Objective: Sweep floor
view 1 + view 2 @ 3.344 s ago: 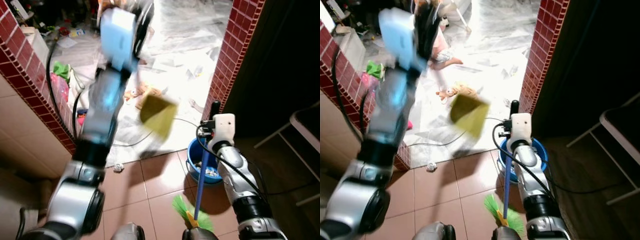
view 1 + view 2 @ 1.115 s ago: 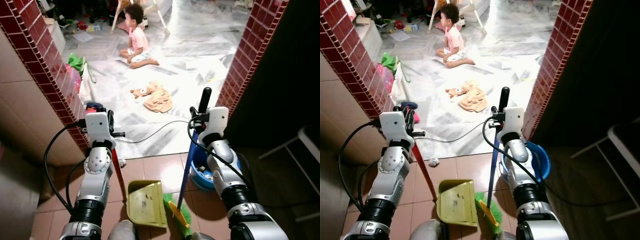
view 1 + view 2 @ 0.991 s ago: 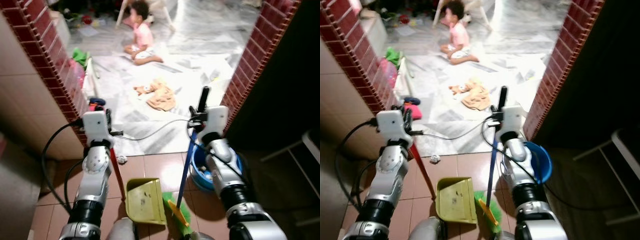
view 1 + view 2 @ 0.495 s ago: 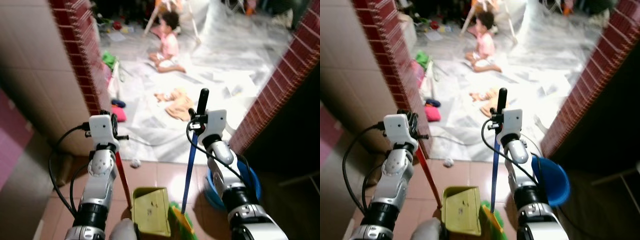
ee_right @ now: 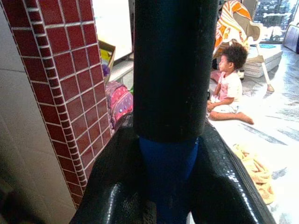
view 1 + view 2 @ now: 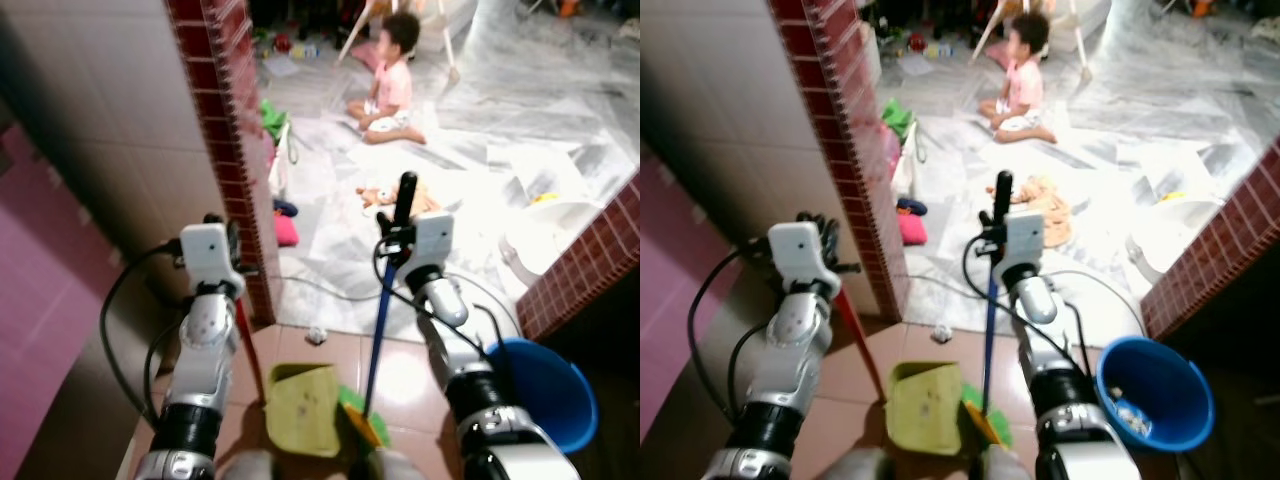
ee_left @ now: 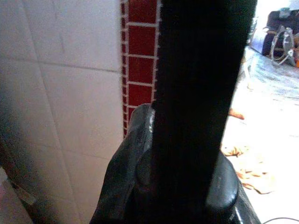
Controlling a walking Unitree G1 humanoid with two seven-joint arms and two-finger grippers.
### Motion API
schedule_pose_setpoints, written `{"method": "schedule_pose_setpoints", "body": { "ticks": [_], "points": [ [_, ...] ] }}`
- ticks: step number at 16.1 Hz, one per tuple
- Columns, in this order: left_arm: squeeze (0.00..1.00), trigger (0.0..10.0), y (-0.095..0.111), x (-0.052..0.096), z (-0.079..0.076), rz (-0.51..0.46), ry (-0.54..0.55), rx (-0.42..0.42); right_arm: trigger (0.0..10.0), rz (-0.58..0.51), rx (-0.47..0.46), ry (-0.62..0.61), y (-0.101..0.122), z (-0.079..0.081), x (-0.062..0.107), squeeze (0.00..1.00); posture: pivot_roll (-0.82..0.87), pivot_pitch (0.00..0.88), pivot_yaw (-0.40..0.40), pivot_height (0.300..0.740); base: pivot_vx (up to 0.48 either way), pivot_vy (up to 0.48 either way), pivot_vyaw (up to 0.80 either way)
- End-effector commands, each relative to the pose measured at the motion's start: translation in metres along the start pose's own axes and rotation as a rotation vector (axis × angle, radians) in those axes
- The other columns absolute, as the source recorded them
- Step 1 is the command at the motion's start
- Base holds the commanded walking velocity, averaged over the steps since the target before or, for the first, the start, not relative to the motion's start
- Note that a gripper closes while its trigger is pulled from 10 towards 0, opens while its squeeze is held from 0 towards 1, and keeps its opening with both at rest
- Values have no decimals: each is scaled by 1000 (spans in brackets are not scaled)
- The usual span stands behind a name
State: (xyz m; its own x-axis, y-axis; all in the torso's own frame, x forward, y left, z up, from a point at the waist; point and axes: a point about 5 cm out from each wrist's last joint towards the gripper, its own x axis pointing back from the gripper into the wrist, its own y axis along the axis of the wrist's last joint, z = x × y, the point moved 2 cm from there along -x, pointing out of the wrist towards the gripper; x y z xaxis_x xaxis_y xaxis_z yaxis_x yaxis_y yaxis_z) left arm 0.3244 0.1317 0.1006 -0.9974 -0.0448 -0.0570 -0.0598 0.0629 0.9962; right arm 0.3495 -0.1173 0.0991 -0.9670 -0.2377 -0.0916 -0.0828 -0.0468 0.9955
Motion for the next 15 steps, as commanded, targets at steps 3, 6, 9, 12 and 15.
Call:
{"method": "schedule_pose_setpoints", "body": {
  "ticks": [3, 6, 9, 12, 15],
  "points": [
    [0, 10000, 12, -2, 1, -44, 4, -10, 10000, -69, 16, 28, 16, 9, -7, 0, 3, 0, 18, 740, 0, 0, 0],
    [0, 10000, 12, -3, 0, -43, 9, -17, 10000, -106, 61, 62, 22, 11, -7, 0, -1, 0, 17, 740, 0, 0, 350],
    [0, 10000, 28, -5, -8, -114, -35, -57, 10000, -184, 193, 0, 45, -4, -16, 0, -2, 0, 19, 740, 0, 0, 0],
    [0, 10000, 26, -4, -4, -101, -6, -49, 10000, -180, 218, -16, 46, -6, -18, 0, -4, 0, 19, 740, 0, 0, 0],
    [0, 10000, 24, -2, 0, -87, 12, -46, 10000, -189, 222, -11, 45, -5, -13, 0, -7, 0, 16, 740, 0, 0, 0]
  ]
}}
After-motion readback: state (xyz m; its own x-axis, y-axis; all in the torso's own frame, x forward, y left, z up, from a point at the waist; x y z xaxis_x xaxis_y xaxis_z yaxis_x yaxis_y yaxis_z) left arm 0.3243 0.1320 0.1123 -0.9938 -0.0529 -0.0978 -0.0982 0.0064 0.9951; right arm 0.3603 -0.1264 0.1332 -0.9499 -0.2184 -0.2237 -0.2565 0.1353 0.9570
